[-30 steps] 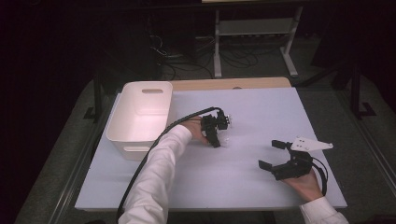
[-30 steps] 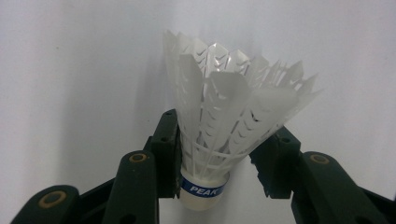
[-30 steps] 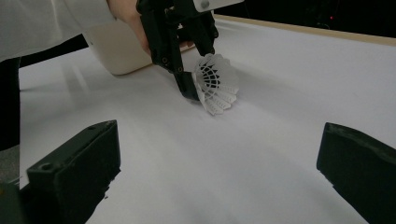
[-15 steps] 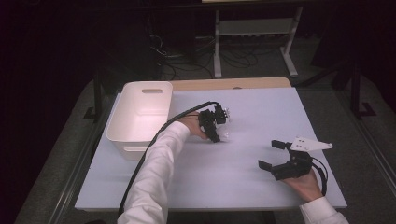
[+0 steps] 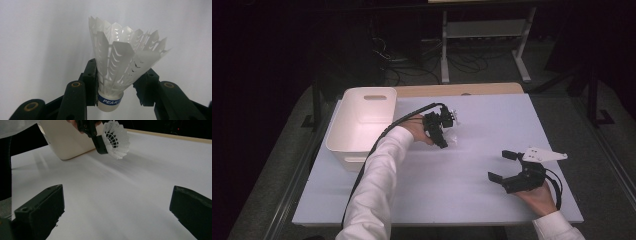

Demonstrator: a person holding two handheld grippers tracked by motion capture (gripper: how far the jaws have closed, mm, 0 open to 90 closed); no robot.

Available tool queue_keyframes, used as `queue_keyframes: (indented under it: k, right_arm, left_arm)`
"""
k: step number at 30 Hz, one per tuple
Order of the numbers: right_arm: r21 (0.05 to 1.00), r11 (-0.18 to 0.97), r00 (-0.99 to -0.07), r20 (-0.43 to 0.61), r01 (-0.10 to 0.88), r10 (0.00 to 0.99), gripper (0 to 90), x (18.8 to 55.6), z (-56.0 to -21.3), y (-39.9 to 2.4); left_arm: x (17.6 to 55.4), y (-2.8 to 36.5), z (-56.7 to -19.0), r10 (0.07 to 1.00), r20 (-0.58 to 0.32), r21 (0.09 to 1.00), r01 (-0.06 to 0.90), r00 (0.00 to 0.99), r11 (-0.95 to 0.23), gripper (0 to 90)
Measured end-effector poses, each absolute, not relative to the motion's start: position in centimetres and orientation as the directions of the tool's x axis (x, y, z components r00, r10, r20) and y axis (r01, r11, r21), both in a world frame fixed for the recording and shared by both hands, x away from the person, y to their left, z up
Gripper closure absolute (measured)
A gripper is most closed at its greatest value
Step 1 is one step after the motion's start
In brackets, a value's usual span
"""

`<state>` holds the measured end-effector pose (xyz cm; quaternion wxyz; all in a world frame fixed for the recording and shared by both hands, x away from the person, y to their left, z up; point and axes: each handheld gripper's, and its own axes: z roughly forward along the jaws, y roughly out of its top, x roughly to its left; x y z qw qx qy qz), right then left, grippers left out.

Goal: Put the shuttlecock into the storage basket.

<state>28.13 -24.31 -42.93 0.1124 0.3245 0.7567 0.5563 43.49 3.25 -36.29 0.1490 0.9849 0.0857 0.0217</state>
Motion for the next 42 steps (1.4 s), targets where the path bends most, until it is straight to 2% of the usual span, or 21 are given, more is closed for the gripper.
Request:
queue_keyframes:
  k: [10, 25, 42]
  right_arm:
    - [0.916, 0.158, -0.759, 0.199, 0.368, 0.620, 0.0, 28.2, -43.0, -24.4]
    - [0.915, 0.155, -0.754, 0.200, 0.372, 0.626, 0.0, 28.3, -43.0, -24.3]
    - [0.911, 0.157, -0.747, 0.203, 0.381, 0.633, 0.0, 28.5, -43.2, -24.3]
  left_arm:
    - [43.1, 4.7, -33.6, 0.200, 0.040, 0.325, 0.177, 0.979, -0.929, 59.1]
    - [42.8, 7.3, -30.7, 0.258, 0.060, 0.313, 0.227, 0.964, -0.922, 58.5]
    - [42.5, 9.6, -28.0, 0.312, 0.064, 0.378, 0.266, 0.948, -0.887, 58.0]
